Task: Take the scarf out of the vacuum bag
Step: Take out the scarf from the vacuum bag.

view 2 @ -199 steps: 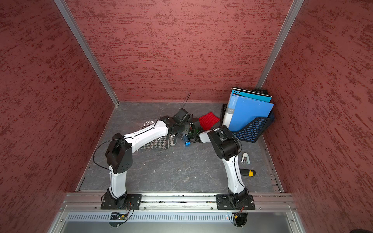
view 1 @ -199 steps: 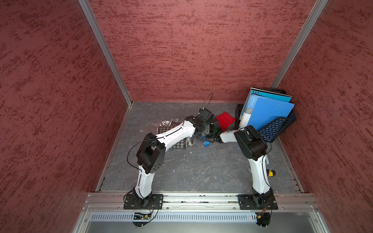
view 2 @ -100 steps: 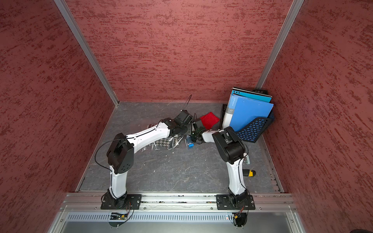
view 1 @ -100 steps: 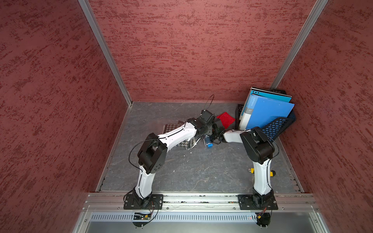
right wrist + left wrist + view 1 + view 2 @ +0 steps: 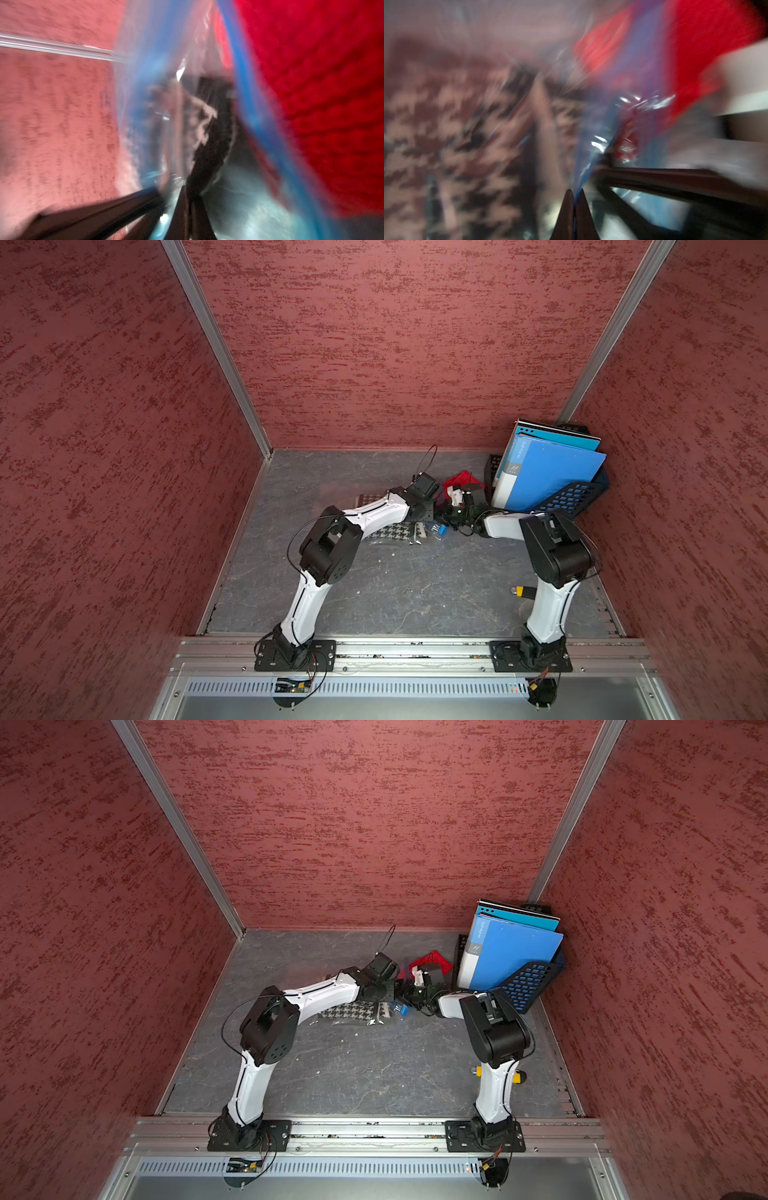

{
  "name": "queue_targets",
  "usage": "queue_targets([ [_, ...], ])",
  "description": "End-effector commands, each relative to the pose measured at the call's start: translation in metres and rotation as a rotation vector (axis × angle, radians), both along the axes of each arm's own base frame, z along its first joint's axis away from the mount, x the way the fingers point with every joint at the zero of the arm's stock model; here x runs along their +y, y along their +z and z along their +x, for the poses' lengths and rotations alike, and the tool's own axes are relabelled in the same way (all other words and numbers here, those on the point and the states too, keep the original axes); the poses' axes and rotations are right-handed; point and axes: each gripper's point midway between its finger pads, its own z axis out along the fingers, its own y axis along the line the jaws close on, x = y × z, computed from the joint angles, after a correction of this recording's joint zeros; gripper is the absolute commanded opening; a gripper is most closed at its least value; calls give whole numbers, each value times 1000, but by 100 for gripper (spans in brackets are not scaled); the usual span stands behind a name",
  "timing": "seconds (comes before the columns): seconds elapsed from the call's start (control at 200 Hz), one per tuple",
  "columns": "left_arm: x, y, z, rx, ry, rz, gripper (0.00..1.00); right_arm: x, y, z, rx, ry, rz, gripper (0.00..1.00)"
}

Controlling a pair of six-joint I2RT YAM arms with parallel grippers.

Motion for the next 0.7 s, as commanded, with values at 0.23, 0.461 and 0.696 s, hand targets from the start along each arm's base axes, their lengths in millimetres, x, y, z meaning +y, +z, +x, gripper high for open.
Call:
queue_targets([
  [0.23,32,-12,-11,44,46,104,0,1,57,24,-139,42,-3,0],
  [0.461,34,15,-3,-6,51,96,0,-33,38,16,-89,-42,-254,0],
  [0.696,32,25,0,-20,48,96,0,-66,47,6,-87,-123,-430,0],
])
